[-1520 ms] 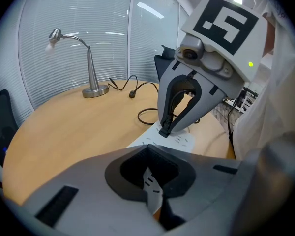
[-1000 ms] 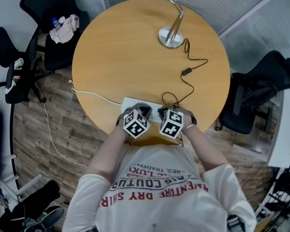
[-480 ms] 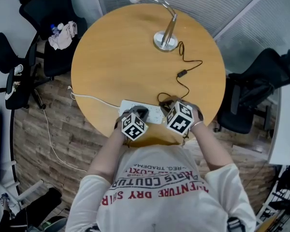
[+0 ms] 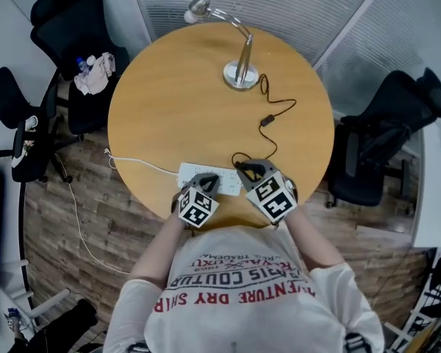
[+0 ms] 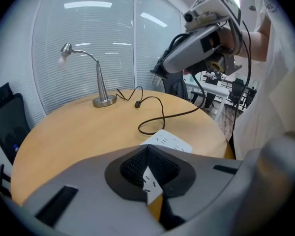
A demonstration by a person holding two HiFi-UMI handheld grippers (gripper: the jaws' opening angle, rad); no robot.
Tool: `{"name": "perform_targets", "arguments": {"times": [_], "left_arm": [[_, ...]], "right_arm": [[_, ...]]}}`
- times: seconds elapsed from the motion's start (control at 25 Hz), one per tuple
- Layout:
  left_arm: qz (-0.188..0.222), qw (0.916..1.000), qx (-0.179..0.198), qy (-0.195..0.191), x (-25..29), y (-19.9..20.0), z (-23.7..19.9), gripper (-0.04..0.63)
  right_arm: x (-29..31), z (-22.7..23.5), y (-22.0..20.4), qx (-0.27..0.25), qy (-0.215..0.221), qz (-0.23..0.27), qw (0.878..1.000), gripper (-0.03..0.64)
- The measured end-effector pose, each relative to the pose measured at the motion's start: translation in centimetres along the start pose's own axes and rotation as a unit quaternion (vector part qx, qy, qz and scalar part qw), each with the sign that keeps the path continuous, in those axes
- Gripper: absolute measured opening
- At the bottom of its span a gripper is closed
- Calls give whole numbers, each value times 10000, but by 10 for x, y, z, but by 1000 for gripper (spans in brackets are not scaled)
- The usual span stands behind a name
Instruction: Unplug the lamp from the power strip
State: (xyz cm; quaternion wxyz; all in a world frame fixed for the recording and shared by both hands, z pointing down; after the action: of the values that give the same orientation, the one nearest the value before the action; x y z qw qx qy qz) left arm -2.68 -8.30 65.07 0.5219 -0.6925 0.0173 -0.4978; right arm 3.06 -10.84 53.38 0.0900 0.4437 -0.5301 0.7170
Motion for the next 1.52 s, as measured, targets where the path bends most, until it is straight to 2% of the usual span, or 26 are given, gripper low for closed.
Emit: {"name": "perform_targets", "arguments": {"times": [0.24,0.36,0.52,0.68,0.92,1.08,1.28,1.52], "left_arm": [[391,9975,-378,450,-33,40,-20,28],[846,9936,-464,593,-57,78,-26,28],[1504,9853,-365,721,-93,131,-34,28],[2003,9755,-294,858,-123,165,-43,28],[2569,9586,-495,1126,-161,185,-65,28],[2893,9481,-724,1102,-175,188,-75,28],[2937,9438,-1144,998,-178,185,-79,28],[2896,9455,-1061,1047,-178,187,-77,28]], "right_arm": [[-28,21,24,330,-771,1077,9906,72],[-41,24,37,299,-885,1508,9841,72],[-57,23,54,212,-948,2074,9734,72],[-69,21,66,165,-963,2510,9631,72],[-84,19,75,61,-1007,2867,9527,72],[-93,22,78,77,-1078,3007,9476,72],[-98,21,87,3,-1097,3085,9449,72],[-98,19,94,-27,-1051,3140,9436,72]]}}
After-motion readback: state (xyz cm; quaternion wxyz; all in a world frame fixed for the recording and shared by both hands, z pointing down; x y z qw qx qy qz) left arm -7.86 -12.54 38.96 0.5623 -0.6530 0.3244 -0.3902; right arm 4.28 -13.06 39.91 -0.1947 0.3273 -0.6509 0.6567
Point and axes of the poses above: the fingertips, and each gripper's own axes: x forward along the fingers, z to its right, y out of its top, the point moved 1 cm from there along -x, backward along the fingers, and after that the axes turned 4 degrees about y, right-handed, at the moved point
